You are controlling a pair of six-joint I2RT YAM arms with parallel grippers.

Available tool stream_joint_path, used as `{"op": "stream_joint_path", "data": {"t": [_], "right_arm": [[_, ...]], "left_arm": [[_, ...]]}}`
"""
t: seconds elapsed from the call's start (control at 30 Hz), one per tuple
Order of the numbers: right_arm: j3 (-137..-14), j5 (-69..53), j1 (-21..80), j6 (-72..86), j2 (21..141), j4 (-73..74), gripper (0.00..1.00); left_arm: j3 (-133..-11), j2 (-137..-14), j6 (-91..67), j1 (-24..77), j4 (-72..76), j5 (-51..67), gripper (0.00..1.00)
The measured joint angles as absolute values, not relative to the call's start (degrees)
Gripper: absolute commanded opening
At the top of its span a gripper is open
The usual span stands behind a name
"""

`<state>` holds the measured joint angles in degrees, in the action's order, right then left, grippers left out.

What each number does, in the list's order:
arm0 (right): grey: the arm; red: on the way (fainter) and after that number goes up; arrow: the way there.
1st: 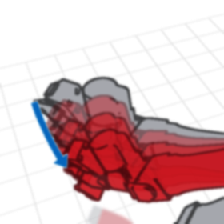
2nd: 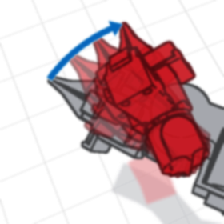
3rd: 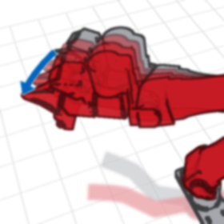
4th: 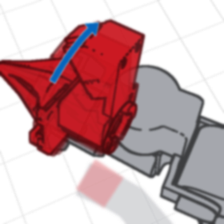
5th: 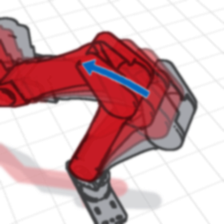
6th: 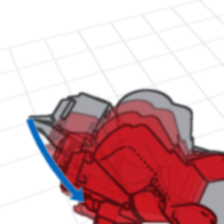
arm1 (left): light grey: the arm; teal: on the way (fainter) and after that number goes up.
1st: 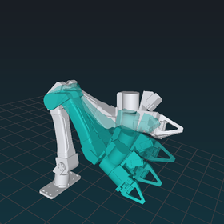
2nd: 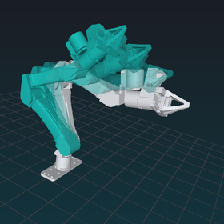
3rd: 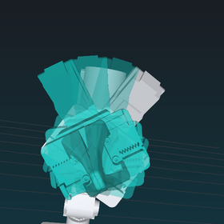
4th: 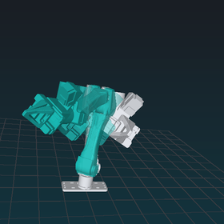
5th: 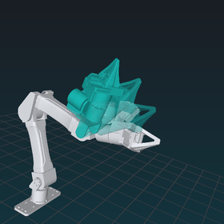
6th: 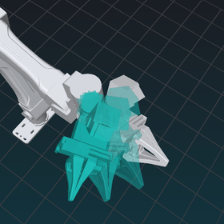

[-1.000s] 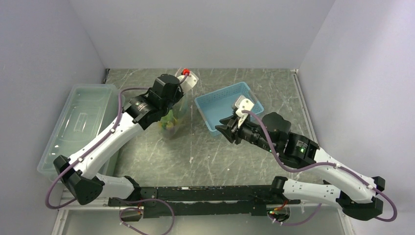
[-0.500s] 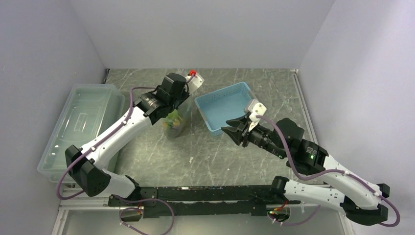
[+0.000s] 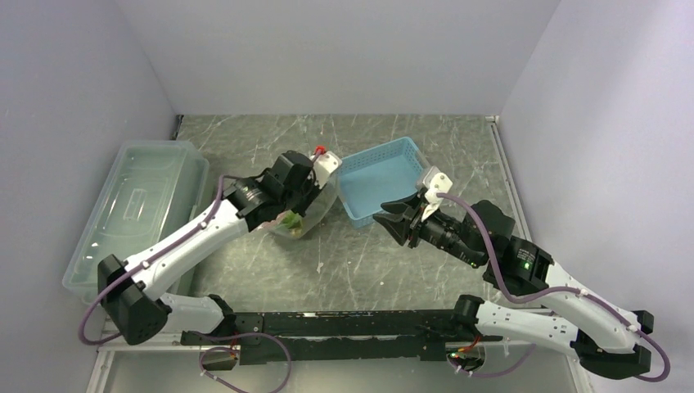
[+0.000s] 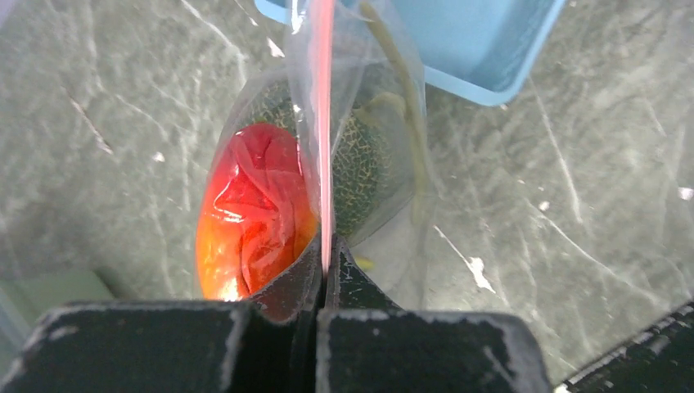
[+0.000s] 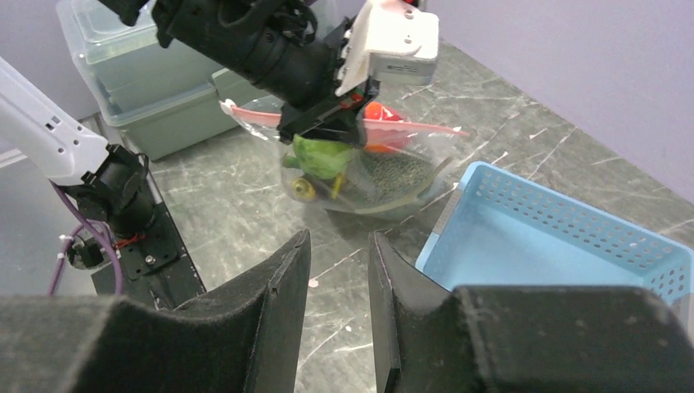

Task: Place the food in the zip-top bag and seal the zipper
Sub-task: Place the zipper food storage bag at the center of the board.

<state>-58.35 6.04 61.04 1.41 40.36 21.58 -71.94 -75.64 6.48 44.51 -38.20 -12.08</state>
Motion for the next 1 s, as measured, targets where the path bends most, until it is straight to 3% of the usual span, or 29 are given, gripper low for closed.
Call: {"op": "stream_joint_path", "data": {"t": [0.4,1.0], "right_arm": [[-58.2,6.0,61.0,2.6,40.8,21.5,0.36],[-55.7,9.2,60.8,3.1,42.4,21.6,0.46]], "left_arm": [[-62.3,-71.9,-6.9,45.3,-38.6,-3.7,0.00],[-58.4,-78.1,-11.9,43.6,-34.1,-8.5,0.00]]}}
